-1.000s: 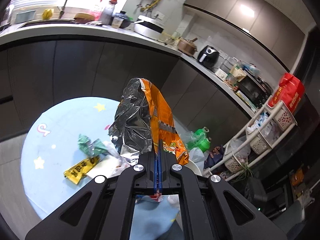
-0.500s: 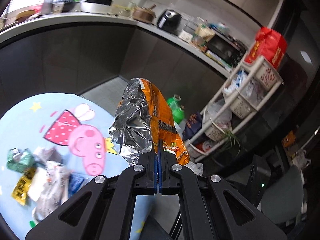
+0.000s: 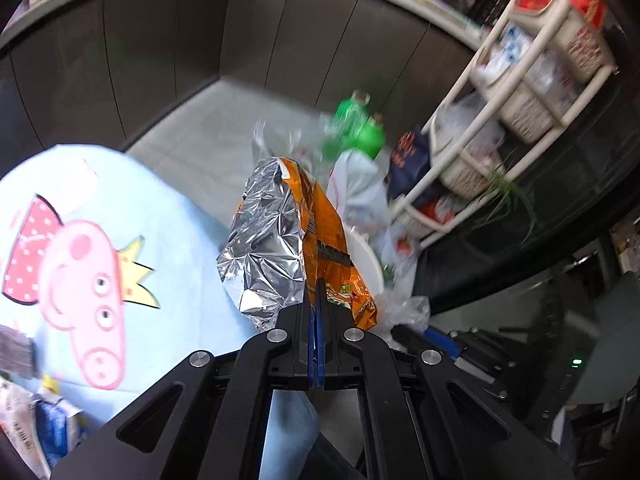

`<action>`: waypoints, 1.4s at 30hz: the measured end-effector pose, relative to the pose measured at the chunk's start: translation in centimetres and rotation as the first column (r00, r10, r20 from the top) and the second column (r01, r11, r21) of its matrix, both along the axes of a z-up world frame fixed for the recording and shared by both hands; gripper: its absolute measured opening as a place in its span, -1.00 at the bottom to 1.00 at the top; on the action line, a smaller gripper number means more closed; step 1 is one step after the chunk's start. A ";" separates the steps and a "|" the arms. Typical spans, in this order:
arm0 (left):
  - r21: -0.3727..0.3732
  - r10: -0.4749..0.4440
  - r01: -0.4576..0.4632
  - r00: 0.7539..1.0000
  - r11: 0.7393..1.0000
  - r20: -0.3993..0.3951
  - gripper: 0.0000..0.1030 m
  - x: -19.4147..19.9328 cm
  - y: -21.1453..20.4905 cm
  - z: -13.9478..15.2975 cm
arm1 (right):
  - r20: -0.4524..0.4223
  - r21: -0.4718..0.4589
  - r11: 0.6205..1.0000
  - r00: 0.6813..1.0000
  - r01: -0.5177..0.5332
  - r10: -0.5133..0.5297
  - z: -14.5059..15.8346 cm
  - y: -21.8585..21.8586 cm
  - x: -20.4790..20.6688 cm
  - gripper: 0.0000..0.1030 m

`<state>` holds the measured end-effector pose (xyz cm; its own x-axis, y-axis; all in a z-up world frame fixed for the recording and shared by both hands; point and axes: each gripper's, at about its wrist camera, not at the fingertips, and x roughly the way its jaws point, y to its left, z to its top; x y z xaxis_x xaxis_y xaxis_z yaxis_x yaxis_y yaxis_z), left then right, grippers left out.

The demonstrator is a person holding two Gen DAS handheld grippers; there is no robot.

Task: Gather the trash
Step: 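Carry both items over the white bucket and open both tools to drop them, then move both tools back over the table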

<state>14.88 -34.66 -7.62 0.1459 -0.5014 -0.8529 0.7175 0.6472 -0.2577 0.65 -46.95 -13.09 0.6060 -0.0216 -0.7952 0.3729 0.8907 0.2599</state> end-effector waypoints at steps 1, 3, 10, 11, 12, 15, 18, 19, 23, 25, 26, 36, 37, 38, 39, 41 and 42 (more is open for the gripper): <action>0.017 -0.006 0.006 1.000 1.000 0.000 -0.99 0.1 -0.5 -0.6 | -0.006 0.009 1.000 1.000 -0.001 0.001 -0.4 -0.3 0.3 -0.83; 0.041 -0.020 0.020 1.000 0.999 -0.001 -0.99 0.5 -1.4 -1.7 | -0.022 0.020 1.000 1.000 0.003 -0.003 -1.5 -1.0 0.7 -0.82; 0.093 -0.052 0.053 0.998 0.994 -0.020 -0.98 1.1 -4.0 -4.3 | -0.063 0.041 0.999 0.998 -0.001 0.004 -4.4 -2.4 1.8 -0.80; 0.100 -0.053 0.055 0.998 0.993 -0.022 -0.98 1.2 -4.1 -4.6 | -0.067 0.047 0.999 0.998 -0.001 0.004 -4.8 -2.5 2.0 -0.78; 0.104 -0.052 0.055 0.998 0.993 -0.023 -0.97 1.3 -4.4 -4.9 | -0.070 0.053 0.999 0.998 -0.001 0.005 -5.1 -2.6 2.0 -0.77; 0.103 -0.044 0.044 0.999 0.994 -0.007 -0.88 1.3 -4.7 -5.1 | -0.077 0.061 0.998 0.997 -0.004 0.008 -5.8 -2.8 2.3 -0.65; 0.082 -0.032 0.030 0.999 0.996 0.022 -0.38 1.3 -4.8 -4.4 | -0.079 0.045 0.999 0.997 -0.010 0.014 -6.1 -2.6 2.5 -0.05; 0.067 -0.022 0.019 0.999 0.998 0.043 -0.20 1.3 -4.6 -3.9 | -0.078 0.036 0.999 0.997 -0.017 0.020 -6.1 -2.5 2.5 0.04; 0.017 0.001 -0.002 0.997 1.000 0.079 0.21 1.3 -4.1 -2.3 | -0.063 -0.001 0.998 0.996 -0.062 0.062 -5.8 -1.7 2.3 0.59; -0.006 0.024 -0.023 0.994 1.000 0.111 0.50 1.1 -3.9 -1.6 | -0.054 -0.013 0.996 0.994 -0.091 0.091 -5.4 -1.2 2.1 0.86; -0.016 0.036 -0.034 0.991 0.999 0.129 0.70 1.0 -3.6 -1.2 | -0.049 -0.023 0.994 0.993 -0.105 0.103 -5.2 -1.0 2.0 0.93; -0.071 0.097 -0.085 0.978 0.994 0.185 0.83 -0.1 -1.1 2.1 | -0.040 -0.067 0.984 0.986 -0.162 0.160 -2.9 1.4 1.6 0.93; -0.084 0.107 -0.092 0.977 0.992 0.185 0.83 -0.3 -0.6 2.7 | -0.030 -0.072 0.984 0.987 -0.163 0.161 -2.3 1.6 1.5 0.93; -0.100 0.118 -0.101 0.976 0.990 0.185 0.83 -0.4 -0.1 3.3 | -0.020 -0.076 0.984 0.987 -0.163 0.162 -1.8 1.8 1.4 0.93; -0.114 0.127 -0.107 0.974 0.988 0.186 0.83 -0.7 0.4 3.9 | -0.004 -0.079 0.983 0.986 -0.165 0.165 -1.1 2.0 1.2 0.93; -0.142 0.159 -0.133 0.968 0.981 0.192 0.83 -1.1 2.0 5.5 | 0.026 -0.086 0.982 0.985 -0.169 0.172 0.3 2.4 0.9 0.93; -0.156 0.170 -0.141 0.966 0.978 0.193 0.83 -1.3 2.6 6.2 | 0.043 -0.092 0.981 0.984 -0.171 0.176 1.1 2.7 0.8 0.93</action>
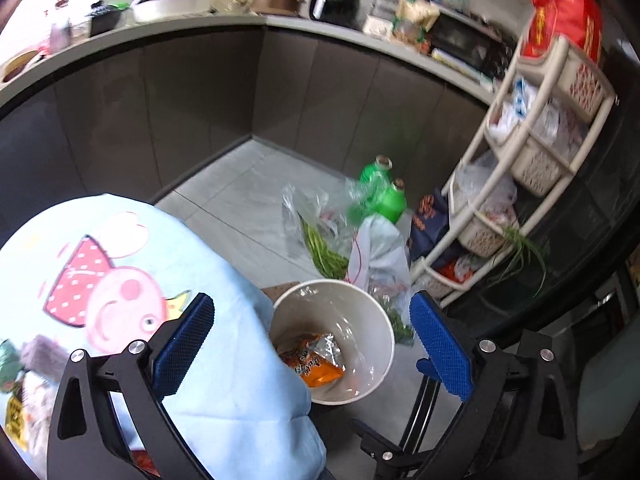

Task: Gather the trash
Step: 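Move both tools back over the table, then grasp the blue plastic tray with the right tool while the left tool grasps white tissue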

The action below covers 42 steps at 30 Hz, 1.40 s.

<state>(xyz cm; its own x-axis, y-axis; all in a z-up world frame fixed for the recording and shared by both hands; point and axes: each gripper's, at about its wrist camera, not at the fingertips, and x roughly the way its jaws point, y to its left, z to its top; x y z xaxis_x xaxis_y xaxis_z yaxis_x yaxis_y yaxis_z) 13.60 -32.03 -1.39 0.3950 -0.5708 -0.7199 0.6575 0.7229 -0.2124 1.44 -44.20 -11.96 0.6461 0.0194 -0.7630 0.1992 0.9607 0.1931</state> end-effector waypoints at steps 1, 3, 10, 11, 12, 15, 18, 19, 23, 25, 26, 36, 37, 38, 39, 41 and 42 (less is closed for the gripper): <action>-0.020 0.019 -0.019 1.000 1.000 0.007 0.83 -0.2 1.2 1.0 | 0.015 -0.002 1.000 1.000 -0.005 0.005 0.8 0.3 -0.1 0.93; -0.034 0.059 -0.059 0.998 0.998 0.022 0.83 -0.6 3.0 2.4 | 0.058 -0.005 1.000 0.998 -0.024 0.024 2.6 1.3 -0.4 0.93; -0.081 0.220 -0.217 0.975 0.973 0.032 0.83 -2.0 12.9 6.0 | 0.165 -0.015 0.991 0.977 -0.135 0.136 7.5 6.1 -0.6 0.93; -0.078 0.246 -0.243 0.969 0.967 0.034 0.83 -2.2 14.3 6.2 | 0.173 -0.009 0.988 0.973 -0.156 0.155 7.8 6.7 -0.6 0.93; -0.076 0.272 -0.269 0.962 0.960 0.038 0.83 -2.4 15.7 6.3 | 0.182 -0.004 0.984 0.967 -0.181 0.178 8.3 7.7 -0.6 0.93; -0.064 0.347 -0.343 0.937 0.937 0.052 0.83 -3.0 20.2 6.5 | 0.189 0.005 0.968 0.951 -0.252 0.246 9.0 10.7 -0.1 0.93; -0.062 0.422 -0.418 0.905 0.906 0.052 0.83 -4.0 24.9 6.0 | 0.170 0.012 0.945 0.932 -0.326 0.320 9.0 13.9 0.6 0.93; -0.062 0.445 -0.442 0.895 0.895 0.044 0.83 -4.4 26.5 5.6 | 0.163 0.016 0.939 0.927 -0.344 0.337 8.9 14.8 0.7 0.93; -0.054 0.507 -0.505 0.862 0.861 0.017 0.83 -5.7 31.7 3.9 | 0.128 0.044 0.906 0.902 -0.420 0.412 8.3 18.7 1.1 0.93; -0.047 0.525 -0.524 0.851 0.850 0.004 0.83 -6.3 33.9 2.9 | 0.105 0.054 0.892 0.891 -0.448 0.441 7.9 20.3 1.3 0.93; -0.045 0.528 -0.527 0.849 0.849 -0.002 0.82 -6.4 34.8 2.4 | 0.099 0.061 0.885 0.885 -0.461 0.455 7.8 21.0 1.3 0.93; 0.010 0.460 -0.461 0.886 0.888 -0.059 0.29 -8.2 37.4 -2.9 | 0.008 0.133 0.787 0.794 -0.603 0.607 4.8 27.4 3.6 0.27; 0.014 0.454 -0.454 0.889 0.891 -0.066 0.25 -8.2 37.3 -3.2 | -0.005 0.127 0.787 0.793 -0.604 0.609 4.5 27.8 4.0 0.27; 0.013 0.446 -0.447 0.892 0.895 -0.070 0.24 -8.2 37.3 -3.5 | -0.017 0.116 0.789 0.793 -0.603 0.608 4.0 28.1 4.4 0.27; 0.010 0.439 -0.439 0.896 0.898 -0.073 0.24 -8.2 37.4 -3.8 | -0.028 0.098 0.797 0.798 -0.597 0.601 3.7 28.5 4.7 0.27; 0.006 0.425 -0.426 0.902 0.905 -0.075 0.24 -8.3 37.2 -4.0 | -0.037 0.090 0.806 0.806 -0.586 0.590 3.1 28.7 5.5 0.27; 0.006 0.416 -0.417 0.906 0.909 -0.074 0.24 -8.3 37.1 -4.1 | -0.036 0.092 0.807 0.808 -0.584 0.589 3.0 28.8 5.7 0.27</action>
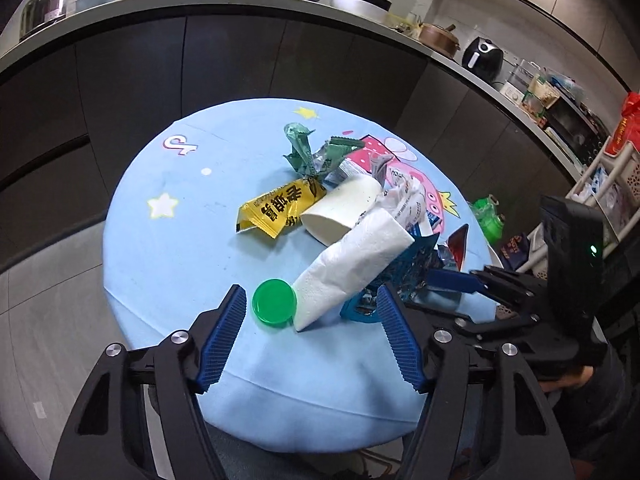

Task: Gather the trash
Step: 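Grasp the blue plastic tray with the right tool while the left tool grasps white tissue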

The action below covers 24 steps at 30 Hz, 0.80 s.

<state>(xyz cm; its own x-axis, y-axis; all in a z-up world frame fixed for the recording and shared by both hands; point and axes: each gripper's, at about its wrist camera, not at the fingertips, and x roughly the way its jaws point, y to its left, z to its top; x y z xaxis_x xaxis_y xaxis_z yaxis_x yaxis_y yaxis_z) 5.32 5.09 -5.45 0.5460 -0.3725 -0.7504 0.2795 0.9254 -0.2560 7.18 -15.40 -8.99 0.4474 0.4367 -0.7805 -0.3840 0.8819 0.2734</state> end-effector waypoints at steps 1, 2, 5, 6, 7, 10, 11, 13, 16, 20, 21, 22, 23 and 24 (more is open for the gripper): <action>0.002 -0.009 0.009 1.000 1.000 0.002 0.24 -0.1 -0.1 0.0 | 0.003 0.000 1.000 1.000 0.000 0.000 -0.1 0.0 0.2 0.27; 0.004 -0.019 0.019 1.000 1.000 0.005 0.24 -0.1 -0.3 -0.2 | 0.007 -0.003 1.000 1.000 -0.003 0.003 -0.2 0.2 0.4 0.21; 0.004 -0.048 0.048 0.999 0.999 0.004 0.24 0.4 -0.9 -0.9 | -0.007 0.000 1.000 1.000 -0.018 0.018 -0.4 0.2 0.6 -0.60; 0.004 -0.056 0.056 0.998 0.998 0.000 0.24 0.6 -1.1 -1.2 | -0.009 0.003 1.000 1.000 -0.024 0.024 -0.4 0.2 0.6 -0.74; 0.007 -0.069 0.069 0.998 0.998 -0.001 0.24 0.9 -1.5 -1.6 | -0.010 0.005 1.000 0.999 -0.030 0.030 -0.3 0.1 0.4 -0.78; 0.020 -0.087 0.088 0.996 0.996 -0.015 0.13 1.8 -2.3 -2.9 | 0.006 0.005 0.999 0.999 -0.038 0.038 0.5 -0.3 -0.3 -0.83; 0.014 -0.081 0.082 0.996 0.997 -0.027 0.12 2.3 -2.4 -3.3 | 0.011 0.008 0.999 0.999 -0.042 0.042 0.8 -0.5 -0.6 -0.83; -0.016 -0.073 0.073 0.996 0.997 -0.040 0.11 3.2 -2.4 -3.5 | 0.023 0.005 0.999 0.998 -0.052 0.052 1.5 -0.7 -1.3 -0.83; -0.033 -0.076 0.075 0.996 0.997 -0.038 0.11 4.2 -2.8 -3.2 | 0.043 -0.002 0.998 0.997 -0.058 0.058 2.4 -1.0 -2.0 -0.83; -0.039 -0.058 0.056 0.997 0.998 -0.057 0.11 6.3 -3.4 -3.1 | 0.086 0.010 0.999 0.995 -0.049 0.048 4.0 -1.6 -3.0 -0.83; -0.031 -0.045 0.043 0.996 0.999 -0.071 0.11 7.0 -3.6 -3.3 | 0.098 0.014 0.999 0.994 -0.041 0.040 4.3 -1.8 -3.1 -0.83; -0.026 -0.038 0.036 0.996 0.999 -0.082 0.11 7.6 -3.8 -3.6 | 0.107 0.017 0.999 0.994 -0.035 0.033 4.6 -1.8 -3.2 -0.83; -0.026 -0.035 0.032 0.995 0.999 -0.092 0.10 8.0 -3.9 -3.8 | 0.117 0.023 0.999 0.993 -0.028 0.025 4.9 -2.0 -3.3 -0.83; -0.022 -0.033 0.030 0.994 0.999 -0.106 0.10 8.6 -4.2 -4.2 | 0.124 0.026 0.999 0.992 -0.022 0.018 5.1 -2.2 -3.3 -0.83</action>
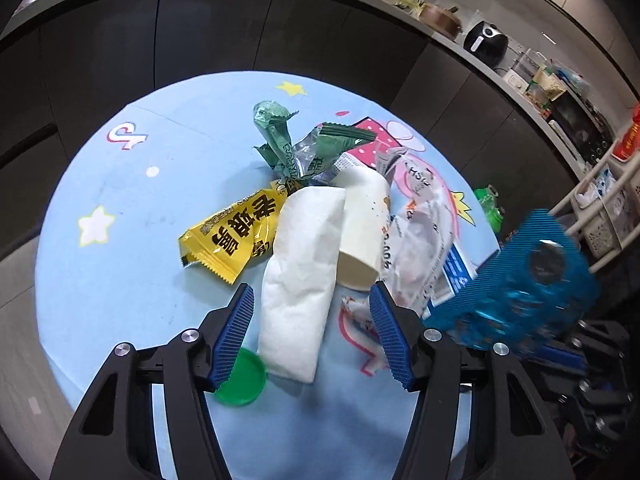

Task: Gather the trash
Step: 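Grasp the blue plastic tray with the right tool while the left tool grasps white tissue, then carry the tray and tissue over the white bucket and open both tools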

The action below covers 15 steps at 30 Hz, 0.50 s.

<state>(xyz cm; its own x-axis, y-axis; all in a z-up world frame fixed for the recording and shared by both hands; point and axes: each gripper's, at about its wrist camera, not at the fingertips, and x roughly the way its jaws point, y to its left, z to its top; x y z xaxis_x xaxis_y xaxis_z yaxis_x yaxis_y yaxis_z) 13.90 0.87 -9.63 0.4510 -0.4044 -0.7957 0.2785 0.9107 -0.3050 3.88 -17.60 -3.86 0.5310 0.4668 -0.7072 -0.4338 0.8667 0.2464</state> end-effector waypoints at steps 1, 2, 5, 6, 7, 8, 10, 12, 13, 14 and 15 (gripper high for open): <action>0.004 -0.001 0.001 1.000 1.000 -0.013 0.01 0.3 -0.2 -0.3 | 0.003 0.001 1.000 1.000 0.004 -0.004 0.1 -0.1 0.0 -0.83; 0.008 -0.003 0.004 1.000 1.000 -0.027 -0.10 0.7 -0.4 -0.6 | 0.005 0.002 1.000 1.000 0.007 -0.007 0.2 -0.2 0.0 -0.83; 0.009 0.000 0.001 0.998 1.000 -0.065 -0.49 1.4 -0.5 -1.6 | 0.006 0.008 1.000 1.000 0.018 -0.018 0.3 -0.5 0.1 -0.83; 0.007 0.000 0.000 0.997 1.000 -0.081 -0.69 1.5 -0.4 -1.9 | 0.004 0.013 1.000 1.000 0.023 -0.023 0.2 -0.7 0.1 -0.83; -0.007 0.007 -0.008 0.994 1.000 -0.105 -0.88 1.6 -0.1 -2.2 | 0.003 0.016 0.999 1.000 0.028 -0.029 0.2 -0.8 0.2 -0.83; -0.029 0.017 -0.021 0.993 0.999 -0.115 -0.89 1.6 0.3 -2.1 | 0.004 0.019 0.999 0.999 0.032 -0.032 0.3 -0.9 0.0 -0.83; -0.053 0.039 -0.045 0.993 0.998 -0.108 -0.89 1.2 1.2 -1.3 | 0.008 0.025 0.999 0.999 0.039 -0.040 0.4 -1.2 0.1 -0.83; -0.078 0.051 -0.058 0.995 0.995 -0.090 -0.89 0.5 1.9 0.0 | 0.014 0.032 0.998 0.999 0.046 -0.046 0.5 -1.4 0.1 -0.83; -0.097 0.053 -0.061 0.995 0.993 -0.079 -0.89 0.1 2.3 0.9 | 0.019 0.037 0.998 0.999 0.051 -0.051 0.7 -1.6 0.1 -0.83; -0.106 0.054 -0.061 0.996 0.993 -0.068 -0.89 -0.2 2.5 1.7 | 0.023 0.042 0.998 0.998 0.056 -0.057 0.8 -1.8 0.1 -0.83; -0.112 0.052 -0.058 0.997 0.992 -0.054 -0.89 -0.7 2.5 2.4 | 0.028 0.046 0.997 0.998 0.060 -0.062 0.9 -1.9 0.0 -0.83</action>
<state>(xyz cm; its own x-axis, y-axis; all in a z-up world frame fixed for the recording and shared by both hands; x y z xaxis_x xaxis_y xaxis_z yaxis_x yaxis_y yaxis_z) 13.24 3.39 -7.23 0.4350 -0.4693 -0.7685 0.2101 0.8828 -0.4201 3.92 -19.47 -2.94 0.5793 0.4639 -0.6702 -0.3881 0.8800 0.2737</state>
